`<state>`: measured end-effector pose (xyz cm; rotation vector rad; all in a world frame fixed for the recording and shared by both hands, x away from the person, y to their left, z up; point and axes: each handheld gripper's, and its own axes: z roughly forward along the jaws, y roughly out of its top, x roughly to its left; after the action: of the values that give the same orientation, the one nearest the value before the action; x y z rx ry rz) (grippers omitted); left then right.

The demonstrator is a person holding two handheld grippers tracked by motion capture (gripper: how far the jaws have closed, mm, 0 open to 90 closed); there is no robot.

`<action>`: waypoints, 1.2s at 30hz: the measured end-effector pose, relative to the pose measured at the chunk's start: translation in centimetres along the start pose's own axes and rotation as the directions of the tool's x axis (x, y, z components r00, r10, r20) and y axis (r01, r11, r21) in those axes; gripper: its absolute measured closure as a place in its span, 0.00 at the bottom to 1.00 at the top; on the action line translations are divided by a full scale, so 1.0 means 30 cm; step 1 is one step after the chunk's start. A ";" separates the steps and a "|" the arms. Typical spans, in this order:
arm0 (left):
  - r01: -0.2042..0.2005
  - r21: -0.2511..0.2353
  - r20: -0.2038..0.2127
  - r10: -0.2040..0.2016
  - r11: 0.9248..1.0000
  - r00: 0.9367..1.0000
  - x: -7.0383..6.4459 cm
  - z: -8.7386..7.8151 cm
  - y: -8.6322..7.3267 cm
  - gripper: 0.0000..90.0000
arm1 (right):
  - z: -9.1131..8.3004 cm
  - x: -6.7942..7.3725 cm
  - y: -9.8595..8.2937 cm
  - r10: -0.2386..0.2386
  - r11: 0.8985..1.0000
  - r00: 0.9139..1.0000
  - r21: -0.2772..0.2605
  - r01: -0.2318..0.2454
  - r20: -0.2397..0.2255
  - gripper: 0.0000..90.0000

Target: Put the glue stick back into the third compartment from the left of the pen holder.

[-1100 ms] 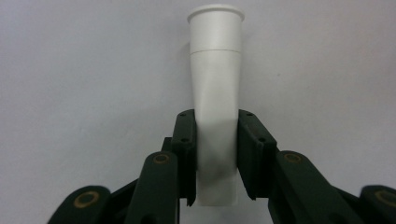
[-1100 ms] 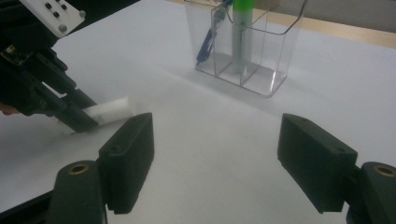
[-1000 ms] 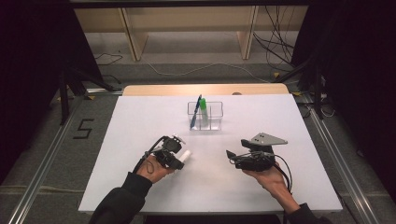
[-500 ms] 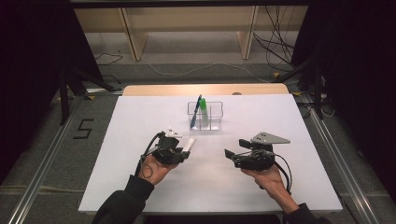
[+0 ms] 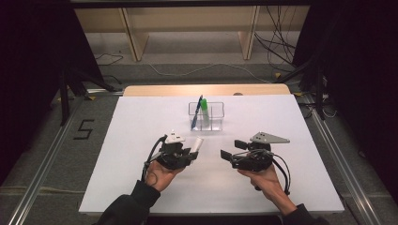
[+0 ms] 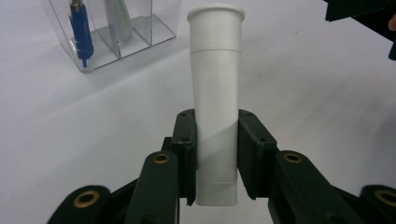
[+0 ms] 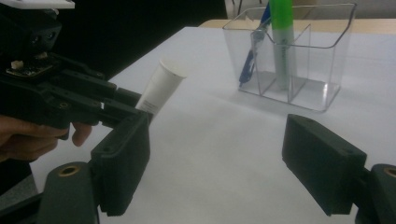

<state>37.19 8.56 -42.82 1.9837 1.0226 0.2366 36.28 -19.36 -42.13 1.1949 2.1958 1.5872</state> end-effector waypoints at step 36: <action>0.012 -0.128 0.057 -0.005 0.992 0.998 -0.098 0.008 -0.014 0.79 | 0.122 0.038 0.050 0.143 0.989 0.973 -0.008 -0.147 -0.181 0.47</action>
<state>35.19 6.36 -42.70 1.8593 0.9558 0.2347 38.34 -15.78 -42.02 1.2790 2.2363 1.8393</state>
